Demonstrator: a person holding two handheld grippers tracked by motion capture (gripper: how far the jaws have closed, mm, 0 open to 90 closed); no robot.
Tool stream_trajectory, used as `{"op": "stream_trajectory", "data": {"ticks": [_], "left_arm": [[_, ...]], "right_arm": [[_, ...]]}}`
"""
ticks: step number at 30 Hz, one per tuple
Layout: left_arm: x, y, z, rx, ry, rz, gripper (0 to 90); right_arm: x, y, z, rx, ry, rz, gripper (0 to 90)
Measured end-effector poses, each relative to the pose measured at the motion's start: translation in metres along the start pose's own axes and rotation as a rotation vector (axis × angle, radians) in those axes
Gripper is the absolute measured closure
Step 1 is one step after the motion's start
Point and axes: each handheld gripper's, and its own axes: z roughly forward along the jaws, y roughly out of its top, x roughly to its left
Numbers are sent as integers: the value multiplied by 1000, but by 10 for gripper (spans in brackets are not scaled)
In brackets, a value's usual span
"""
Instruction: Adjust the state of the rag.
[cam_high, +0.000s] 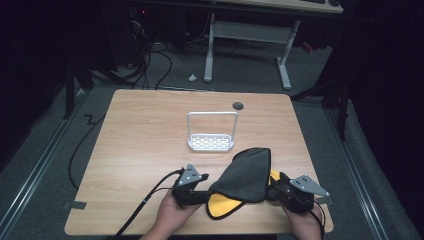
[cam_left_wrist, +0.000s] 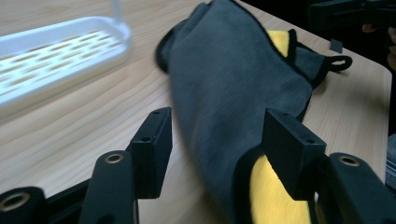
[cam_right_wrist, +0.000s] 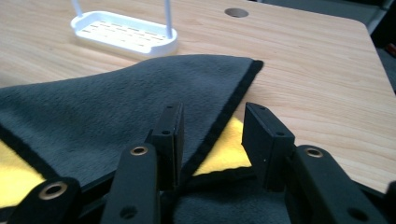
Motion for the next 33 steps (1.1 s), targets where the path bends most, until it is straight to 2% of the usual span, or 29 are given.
{"op": "stream_trajectory", "data": {"ticks": [1,2,3,4,5,6,7,8,9,12,13,14,15,17,18,19,22,24,26,28,29,30,32,33], "left_arm": [[-3,4,7,11,-6,8,431],[-8,9,23,53,1,28,437],[-8,9,23,53,1,28,454],[-10,9,38,129,43,42,490],[-10,9,38,129,43,42,564],[-8,6,47,205,55,36,671],[-8,6,47,205,55,36,771],[-7,3,43,187,56,31,819],[-7,3,43,187,56,31,833],[-4,0,24,142,45,9,841],[0,-2,11,112,36,-24,840],[0,-2,11,112,36,-24,840],[8,-6,-2,82,15,-80,838],[14,-10,-14,56,13,-117,837],[14,-10,-14,56,13,-117,837],[20,-14,-23,41,23,-129,837],[25,-18,-32,26,25,-148,836],[30,-23,-39,16,28,-162,834],[31,-25,-41,16,30,-163,834],[33,-28,-44,5,30,-172,835],[33,-28,-45,1,30,-172,835],[33,-28,-45,1,30,-172,837],[34,-29,-46,-4,29,-172,837],[34,-29,-46,-5,29,-172,837]], "right_arm": [[-1,-1,0,5,-5,5,585],[-2,-1,1,6,-11,8,584],[-4,-2,2,9,-14,13,582],[-6,-3,2,12,-14,19,582],[-6,-3,2,12,-14,19,582],[-9,-4,2,14,-18,38,583],[-11,-5,2,17,-20,46,583],[-12,-6,3,24,-24,46,586],[-14,-7,4,31,-28,50,588],[-16,-10,6,45,-26,61,597],[-17,-12,11,72,-21,68,598],[-18,-14,13,81,-17,67,598],[-18,-15,15,90,-9,73,596],[-16,-16,18,99,8,67,586],[-15,-16,19,105,19,72,579],[-12,-16,20,111,32,77,570],[-8,-17,23,128,57,69,556],[1,-18,28,156,110,60,531],[5,-19,30,170,128,65,525],[15,-23,40,222,138,36,526],[17,-24,43,243,140,25,533],[19,-25,44,235,132,14,553],[20,-23,44,252,117,2,721],[20,-23,44,252,117,2,721]]}}
